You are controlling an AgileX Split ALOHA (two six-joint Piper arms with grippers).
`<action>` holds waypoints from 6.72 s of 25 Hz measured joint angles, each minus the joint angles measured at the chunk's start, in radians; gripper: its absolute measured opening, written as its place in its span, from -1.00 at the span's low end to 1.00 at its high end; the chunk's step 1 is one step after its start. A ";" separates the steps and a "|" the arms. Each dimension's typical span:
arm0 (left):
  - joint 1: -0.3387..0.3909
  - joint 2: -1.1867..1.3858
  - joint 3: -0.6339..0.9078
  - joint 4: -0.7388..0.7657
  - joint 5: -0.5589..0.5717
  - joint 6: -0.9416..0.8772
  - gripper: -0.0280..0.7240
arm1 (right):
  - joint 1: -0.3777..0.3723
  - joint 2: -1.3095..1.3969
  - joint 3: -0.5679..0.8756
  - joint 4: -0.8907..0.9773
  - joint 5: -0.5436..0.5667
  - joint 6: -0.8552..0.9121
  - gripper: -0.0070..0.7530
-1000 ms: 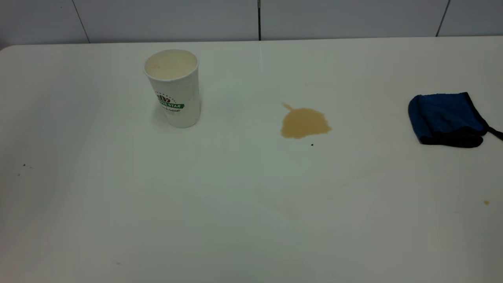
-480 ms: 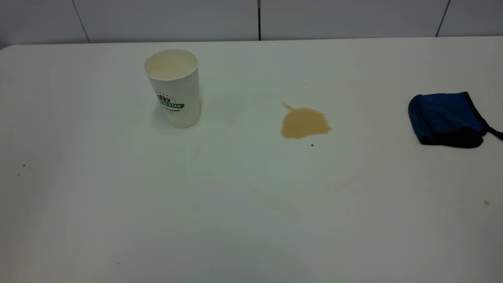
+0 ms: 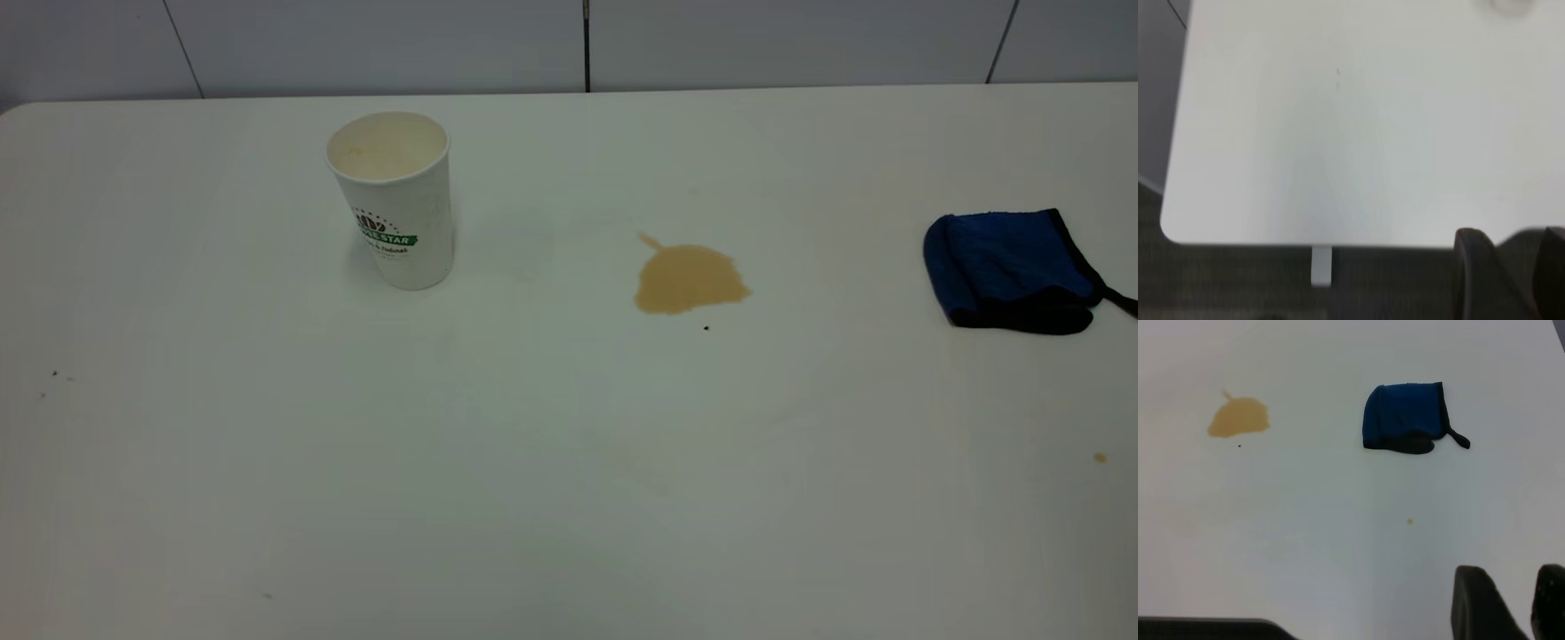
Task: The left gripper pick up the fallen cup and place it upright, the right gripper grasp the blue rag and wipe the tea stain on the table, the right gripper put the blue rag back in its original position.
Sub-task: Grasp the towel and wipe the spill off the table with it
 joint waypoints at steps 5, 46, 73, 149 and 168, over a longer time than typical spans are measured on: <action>0.008 -0.112 0.047 -0.020 0.000 0.000 -0.29 | 0.000 0.000 0.000 0.000 0.000 0.000 -0.36; -0.123 -0.199 0.148 -0.014 -0.024 0.001 -0.29 | 0.000 0.000 0.000 0.000 0.000 0.000 -0.36; -0.123 -0.199 0.148 -0.013 -0.024 0.002 -0.29 | 0.000 0.466 -0.262 0.018 -0.053 0.118 0.89; -0.123 -0.199 0.148 -0.013 -0.024 0.000 -0.29 | -0.069 2.575 -1.236 0.137 -0.505 -0.237 -0.84; -0.123 -0.199 0.148 -0.013 -0.025 0.000 -0.29 | 0.397 2.600 -1.321 0.200 -0.393 -0.255 -0.85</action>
